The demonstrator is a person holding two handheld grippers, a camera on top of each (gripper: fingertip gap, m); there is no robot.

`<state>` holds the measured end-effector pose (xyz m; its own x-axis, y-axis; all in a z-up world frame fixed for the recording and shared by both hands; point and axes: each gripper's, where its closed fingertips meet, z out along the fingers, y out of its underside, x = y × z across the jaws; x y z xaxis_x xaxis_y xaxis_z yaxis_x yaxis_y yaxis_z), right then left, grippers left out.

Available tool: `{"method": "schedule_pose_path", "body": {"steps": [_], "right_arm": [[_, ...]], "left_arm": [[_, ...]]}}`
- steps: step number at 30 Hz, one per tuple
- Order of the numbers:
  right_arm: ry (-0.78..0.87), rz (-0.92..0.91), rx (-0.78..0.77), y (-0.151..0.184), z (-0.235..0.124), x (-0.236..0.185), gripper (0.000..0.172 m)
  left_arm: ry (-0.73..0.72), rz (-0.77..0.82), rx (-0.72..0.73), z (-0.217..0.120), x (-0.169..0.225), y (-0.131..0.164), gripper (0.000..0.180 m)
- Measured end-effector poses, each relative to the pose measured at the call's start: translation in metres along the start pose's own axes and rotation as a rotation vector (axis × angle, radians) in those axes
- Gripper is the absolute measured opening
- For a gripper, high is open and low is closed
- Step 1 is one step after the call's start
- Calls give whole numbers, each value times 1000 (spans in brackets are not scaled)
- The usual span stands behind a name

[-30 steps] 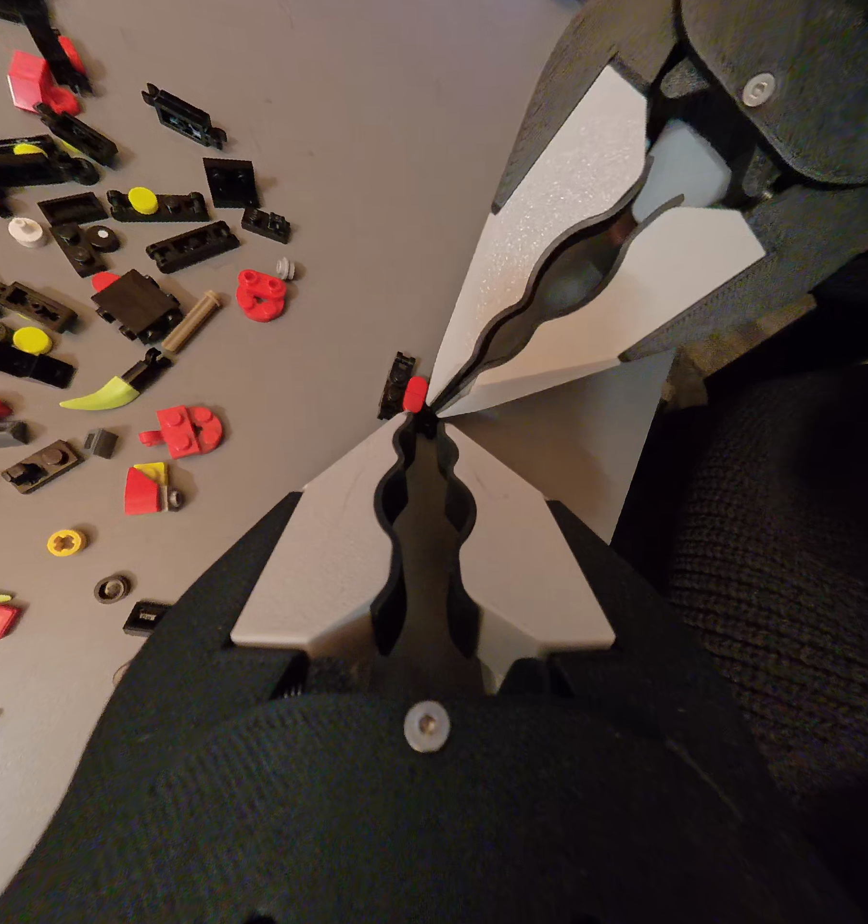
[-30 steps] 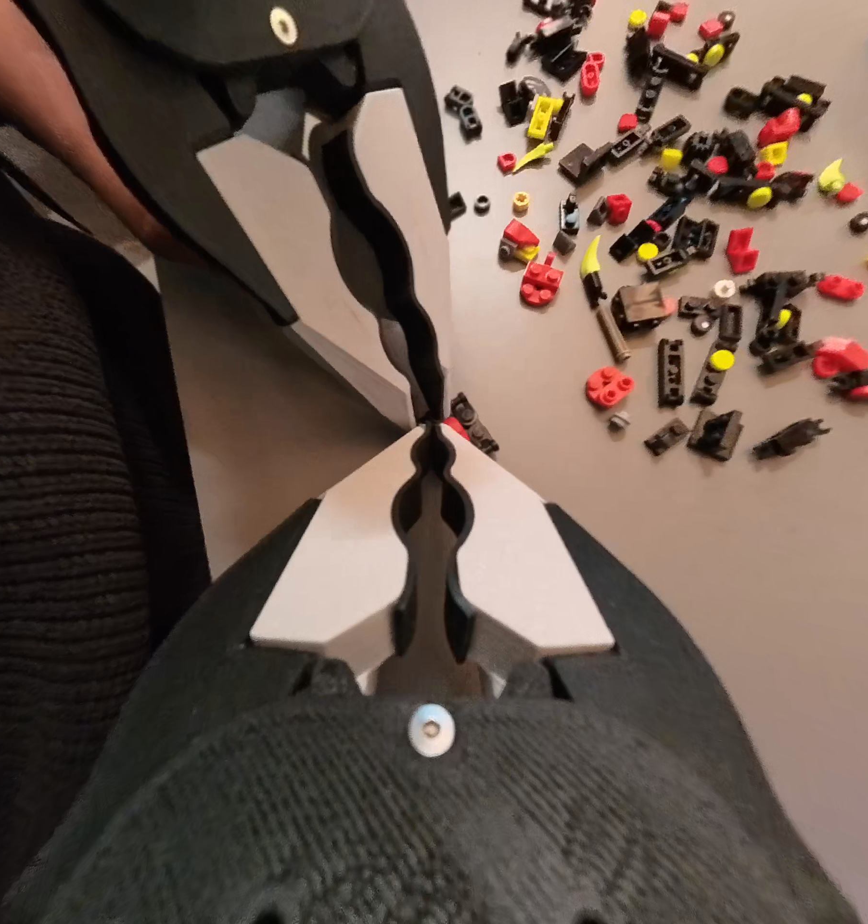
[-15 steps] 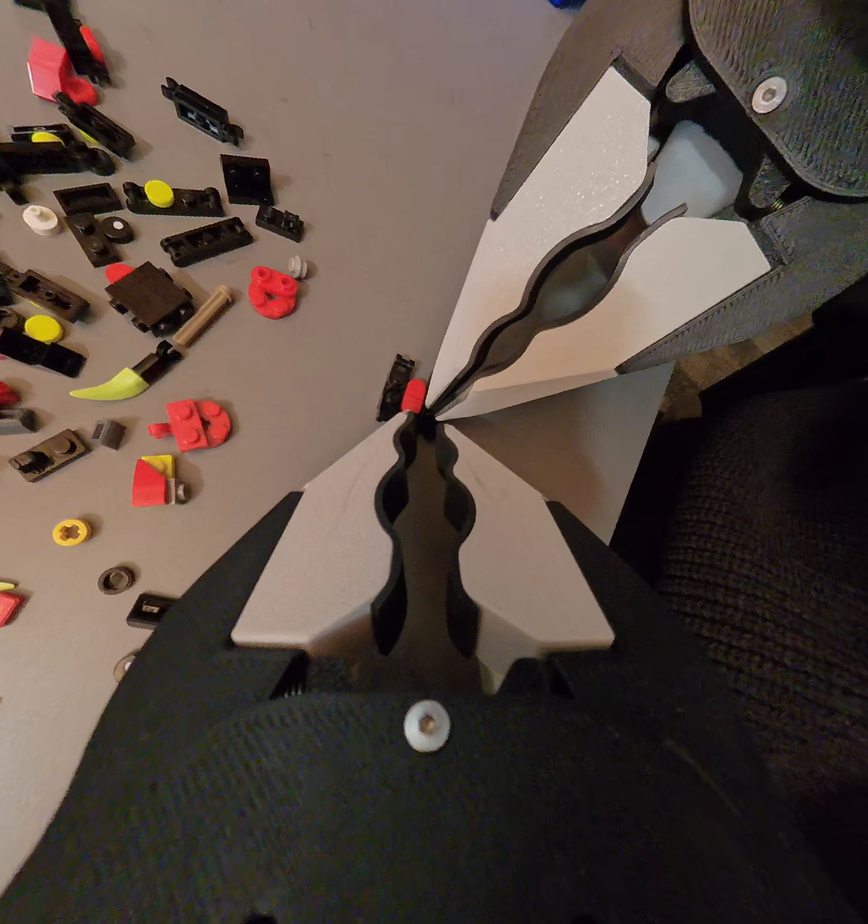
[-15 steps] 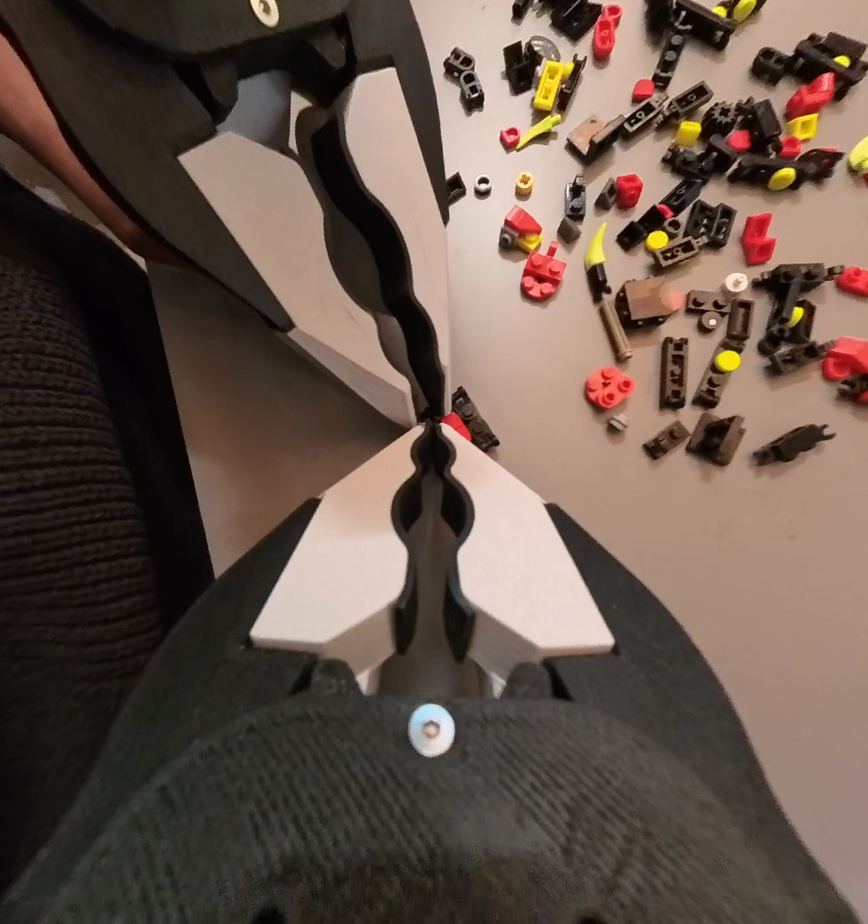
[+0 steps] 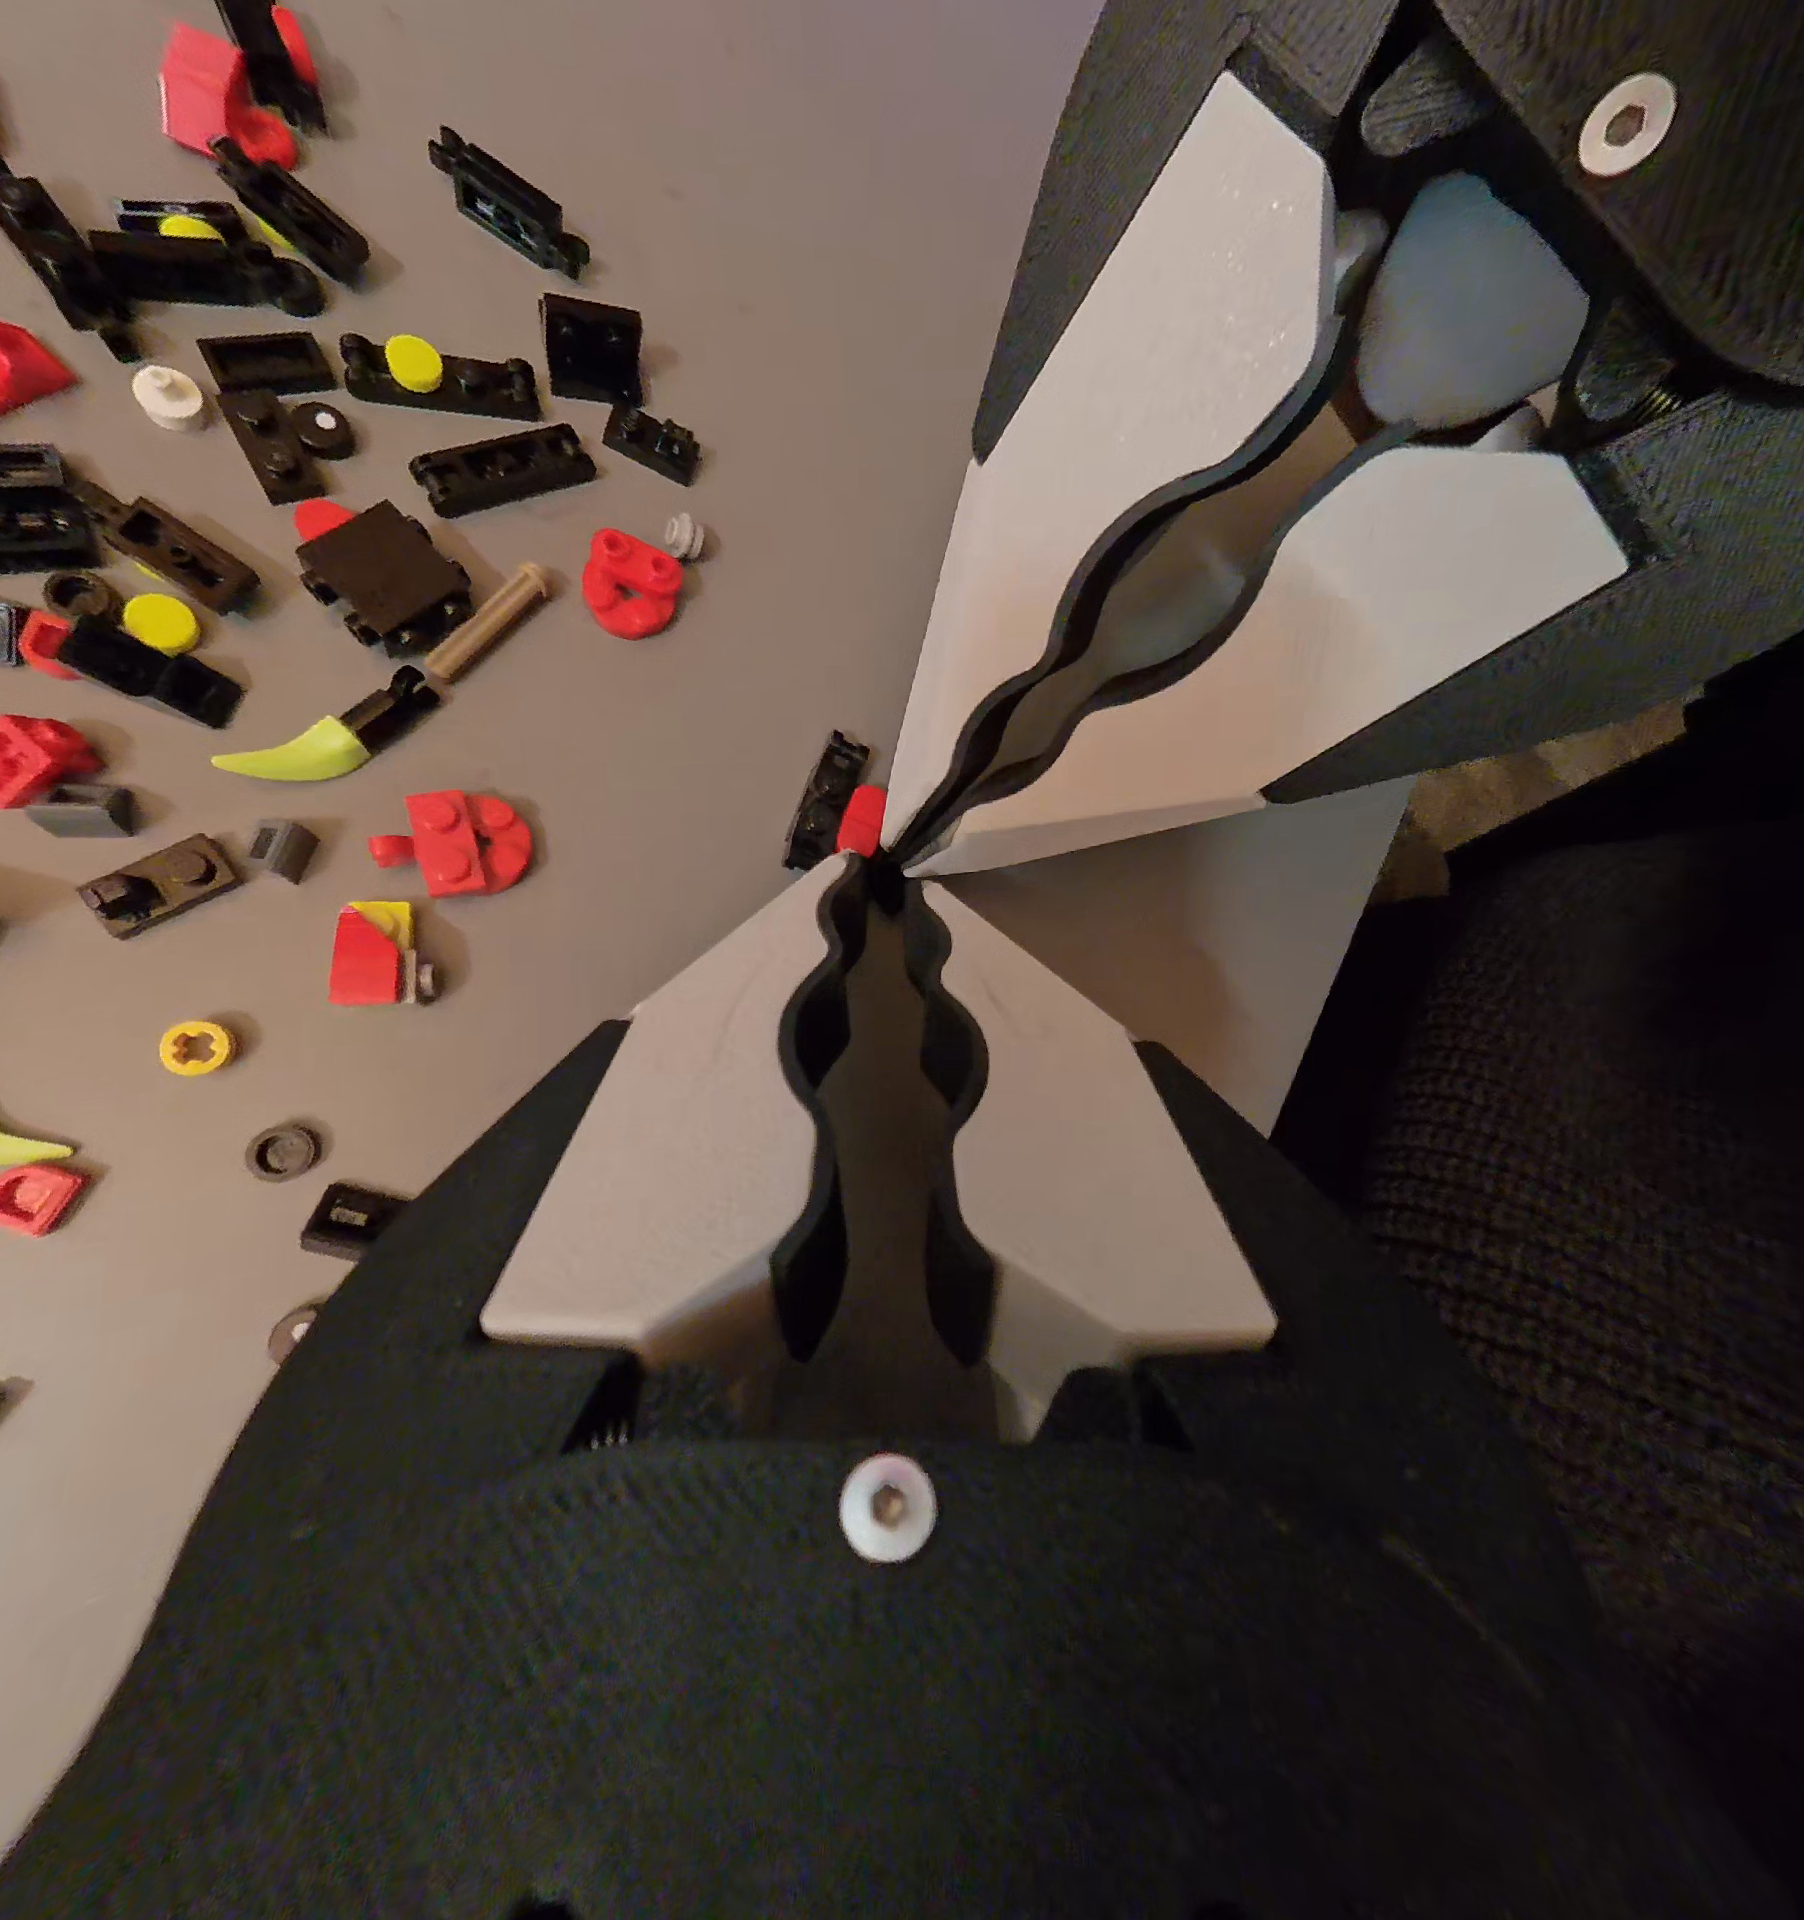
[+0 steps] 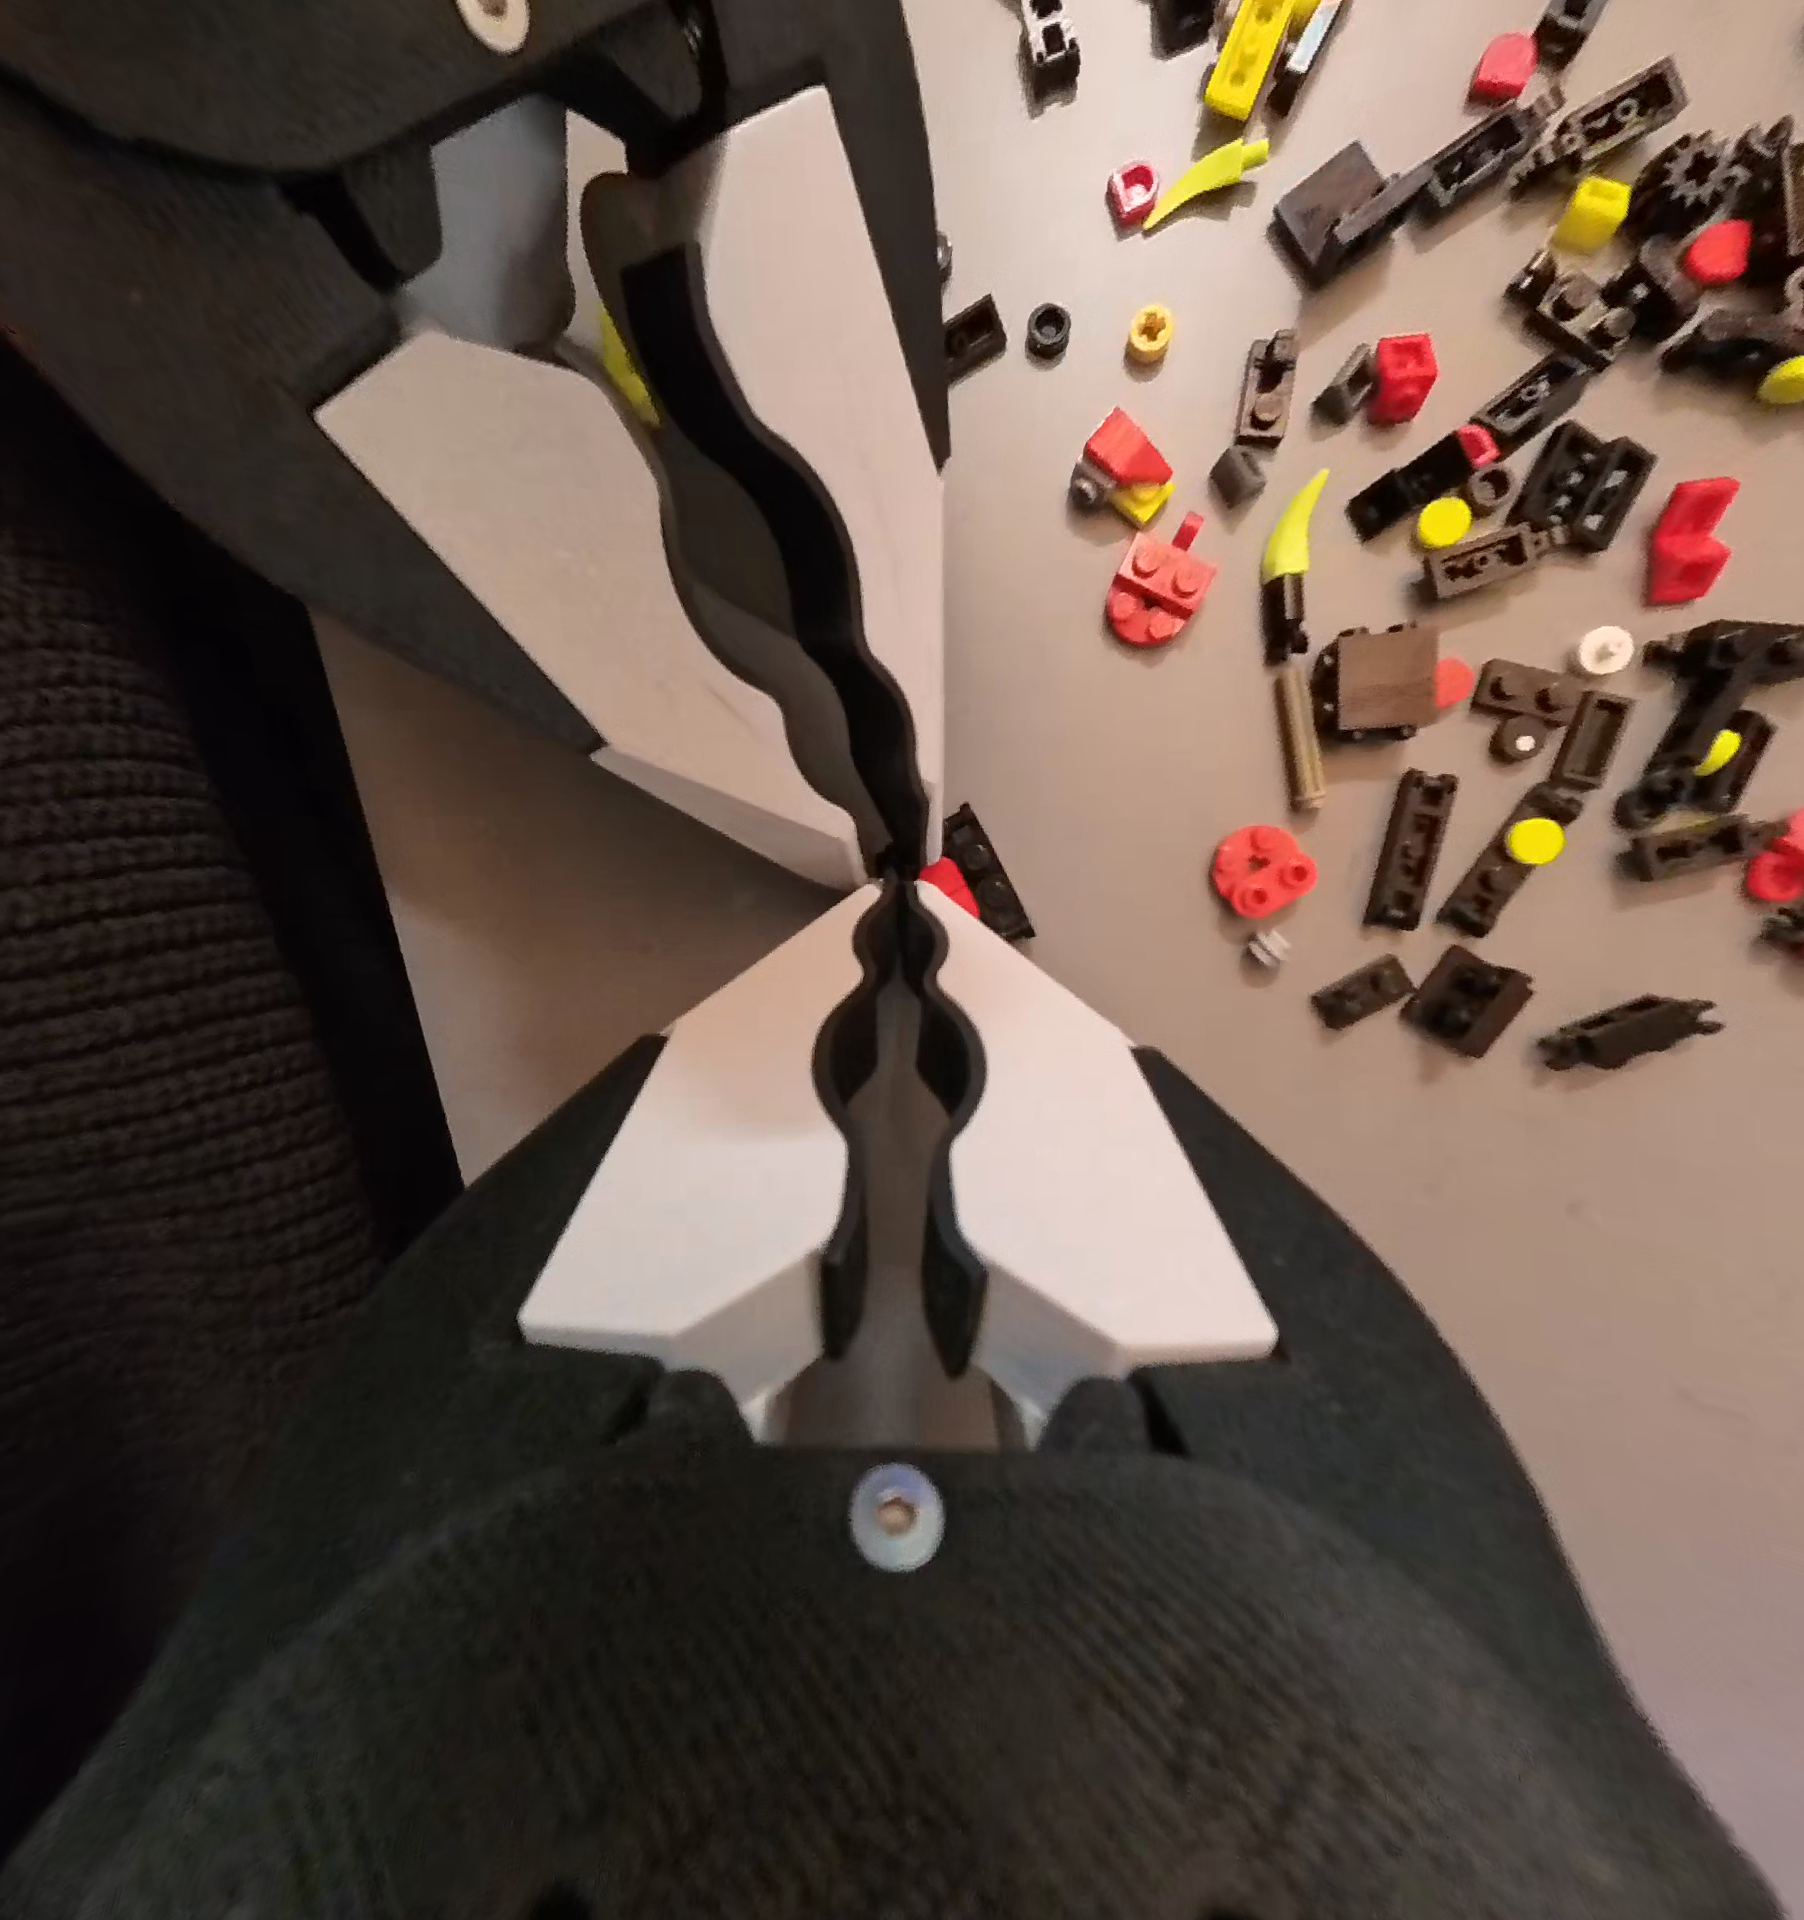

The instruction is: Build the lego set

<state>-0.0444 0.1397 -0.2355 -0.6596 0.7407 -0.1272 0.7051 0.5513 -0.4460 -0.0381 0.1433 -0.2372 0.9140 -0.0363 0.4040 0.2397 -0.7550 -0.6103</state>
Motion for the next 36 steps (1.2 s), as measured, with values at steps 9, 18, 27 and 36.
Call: {"method": "schedule_pose_path", "body": {"steps": [9, 18, 27, 36], "right_arm": [[132, -26, 307, -14, -40, 24, 0], [207, -129, 229, 1, -21, 19, 0], [154, -182, 234, -4, -10, 6, 0], [148, -185, 226, -3, -6, 8, 0]], "left_arm": [[9, -20, -4, -1, -2, 2, 5], [18, -36, 12, 0, -2, -1, 6], [14, -56, 15, 1, -4, -2, 6], [16, -67, 17, 3, -4, -4, 6]]}}
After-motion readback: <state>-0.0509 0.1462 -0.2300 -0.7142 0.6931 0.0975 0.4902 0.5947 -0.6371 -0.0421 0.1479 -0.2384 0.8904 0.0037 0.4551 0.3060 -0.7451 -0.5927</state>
